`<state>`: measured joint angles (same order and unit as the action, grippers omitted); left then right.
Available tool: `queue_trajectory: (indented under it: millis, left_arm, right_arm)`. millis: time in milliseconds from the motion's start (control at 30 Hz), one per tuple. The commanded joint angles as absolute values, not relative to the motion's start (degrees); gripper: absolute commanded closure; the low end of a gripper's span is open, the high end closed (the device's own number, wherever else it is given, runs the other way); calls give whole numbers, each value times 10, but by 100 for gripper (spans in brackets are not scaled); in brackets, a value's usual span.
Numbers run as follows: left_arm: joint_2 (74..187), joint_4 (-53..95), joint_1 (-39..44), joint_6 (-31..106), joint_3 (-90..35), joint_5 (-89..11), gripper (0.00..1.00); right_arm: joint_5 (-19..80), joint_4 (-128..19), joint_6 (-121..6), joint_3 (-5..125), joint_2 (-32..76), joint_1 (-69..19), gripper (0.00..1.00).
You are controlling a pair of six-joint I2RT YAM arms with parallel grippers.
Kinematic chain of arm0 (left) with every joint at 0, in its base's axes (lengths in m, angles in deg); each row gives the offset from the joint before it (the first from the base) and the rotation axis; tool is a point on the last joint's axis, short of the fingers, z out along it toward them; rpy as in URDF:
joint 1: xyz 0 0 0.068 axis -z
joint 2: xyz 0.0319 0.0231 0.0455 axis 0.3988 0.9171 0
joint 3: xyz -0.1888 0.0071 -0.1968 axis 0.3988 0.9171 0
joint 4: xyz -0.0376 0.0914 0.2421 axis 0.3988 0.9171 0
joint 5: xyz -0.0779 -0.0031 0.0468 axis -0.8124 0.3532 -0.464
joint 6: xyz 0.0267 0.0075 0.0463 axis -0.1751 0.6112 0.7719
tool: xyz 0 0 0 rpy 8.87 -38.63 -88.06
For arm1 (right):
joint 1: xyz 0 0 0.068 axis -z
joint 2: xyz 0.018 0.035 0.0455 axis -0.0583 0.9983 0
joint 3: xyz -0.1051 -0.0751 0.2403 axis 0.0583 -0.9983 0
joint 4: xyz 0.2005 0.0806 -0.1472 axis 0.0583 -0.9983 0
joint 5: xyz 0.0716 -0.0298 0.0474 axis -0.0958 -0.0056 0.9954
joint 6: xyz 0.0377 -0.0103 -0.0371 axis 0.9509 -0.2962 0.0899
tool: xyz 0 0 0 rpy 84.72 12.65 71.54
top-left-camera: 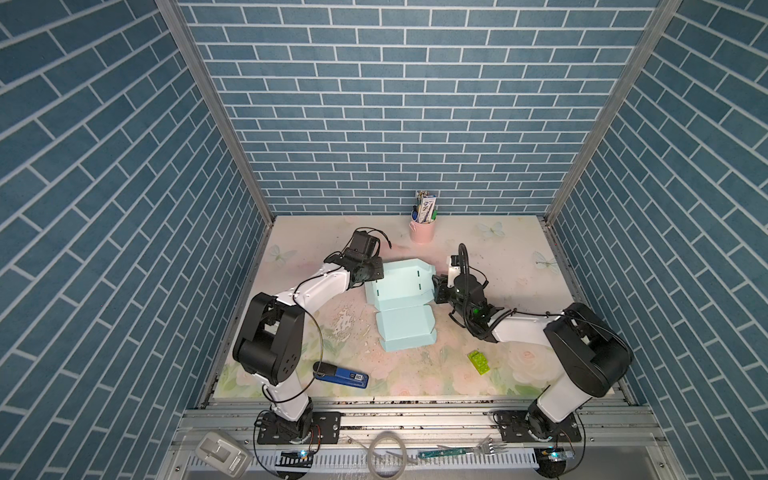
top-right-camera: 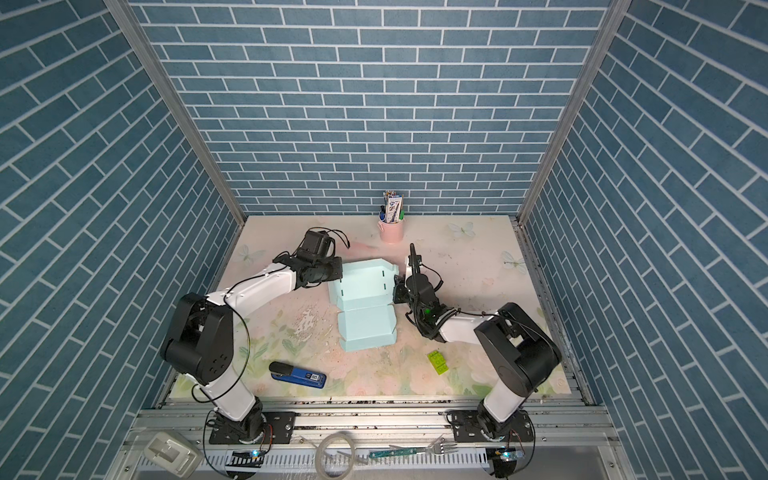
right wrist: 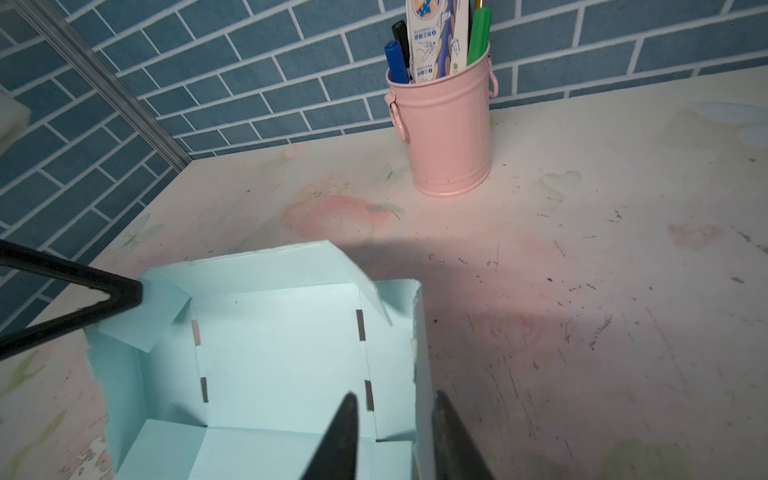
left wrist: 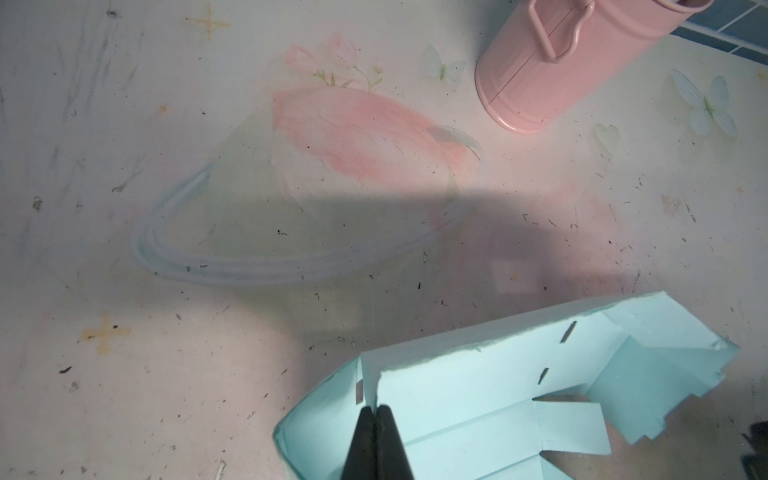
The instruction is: Fold the paper box
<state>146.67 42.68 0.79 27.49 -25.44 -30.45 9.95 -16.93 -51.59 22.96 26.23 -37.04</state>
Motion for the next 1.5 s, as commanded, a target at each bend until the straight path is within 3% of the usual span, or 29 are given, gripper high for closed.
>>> queue_trajectory:
  millis: [0,167,333,533,900,1233,1467]
  left_arm:
    - [1463,412,16,304,-249,-292,100]
    - [1454,401,23,321,-242,-282,100]
    - [1445,387,26,323,-227,-281,100]
    - [1439,378,26,321,-220,-282,100]
    - [1446,363,31,314,-219,-280,100]
    - [1458,354,39,307,-222,-283,100]
    - [1450,355,39,310,-216,-282,100]
  right_arm:
    - [133,-205,-586,239,208,-357,55]
    - [315,-318,-583,335,226,-285,47]
    - [384,-491,-609,487,308,-265,46]
    - [340,-571,-565,569,376,-266,49]
    - [238,-544,-401,582,429,-338,54]
    - [175,-431,-257,523,422,-376,57]
    - [164,-428,-295,470,366,-359,56]
